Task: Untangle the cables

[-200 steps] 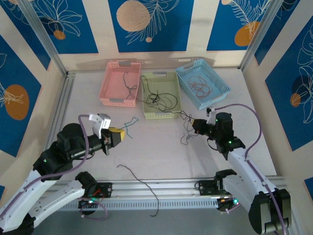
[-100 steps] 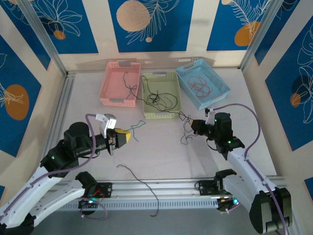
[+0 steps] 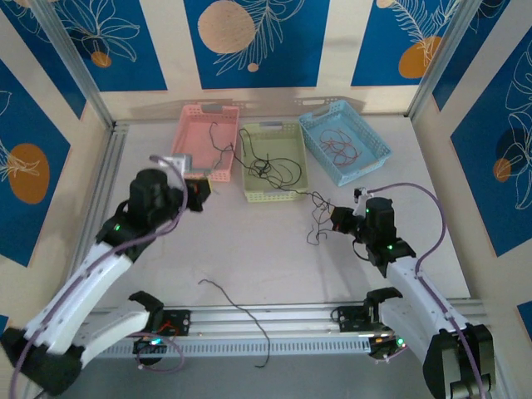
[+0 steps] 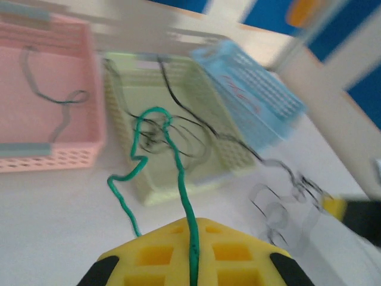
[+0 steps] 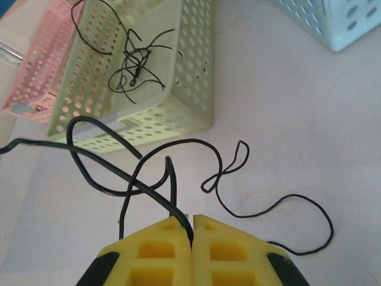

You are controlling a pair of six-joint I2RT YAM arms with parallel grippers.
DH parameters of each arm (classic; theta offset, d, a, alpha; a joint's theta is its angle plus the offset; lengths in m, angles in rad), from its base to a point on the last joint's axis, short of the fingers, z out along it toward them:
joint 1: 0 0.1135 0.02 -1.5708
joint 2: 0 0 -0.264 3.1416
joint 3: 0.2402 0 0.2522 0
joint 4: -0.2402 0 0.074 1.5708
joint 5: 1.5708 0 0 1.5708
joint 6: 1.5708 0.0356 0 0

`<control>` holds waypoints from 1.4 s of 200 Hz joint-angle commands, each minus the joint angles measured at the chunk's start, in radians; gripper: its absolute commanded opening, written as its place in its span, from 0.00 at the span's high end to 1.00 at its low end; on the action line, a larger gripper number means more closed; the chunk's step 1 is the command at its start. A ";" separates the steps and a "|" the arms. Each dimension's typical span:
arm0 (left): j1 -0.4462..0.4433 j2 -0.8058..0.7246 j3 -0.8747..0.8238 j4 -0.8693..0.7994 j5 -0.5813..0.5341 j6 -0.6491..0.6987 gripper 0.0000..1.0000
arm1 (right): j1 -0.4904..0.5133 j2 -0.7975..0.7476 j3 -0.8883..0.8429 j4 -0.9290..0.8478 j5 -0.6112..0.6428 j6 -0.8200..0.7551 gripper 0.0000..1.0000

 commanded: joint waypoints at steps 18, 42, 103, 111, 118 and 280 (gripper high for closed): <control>0.161 0.284 0.136 0.178 0.085 -0.037 0.80 | -0.011 -0.047 -0.028 0.027 0.039 0.012 1.00; 0.220 0.473 0.255 0.218 0.121 -0.057 0.81 | -0.016 -0.045 -0.030 0.027 0.032 0.014 1.00; 0.288 0.725 0.433 0.243 0.209 -0.028 0.82 | -0.024 -0.066 -0.040 0.020 0.024 0.018 1.00; 0.289 0.685 0.372 0.278 0.203 -0.037 0.74 | -0.026 -0.071 -0.042 0.019 0.027 0.020 1.00; 0.288 0.645 0.322 0.288 0.192 -0.040 0.68 | -0.027 -0.071 -0.043 0.020 0.028 0.021 1.00; 0.277 0.550 -0.293 0.492 0.108 -0.079 0.27 | -0.034 -0.071 -0.047 0.019 0.026 0.028 1.00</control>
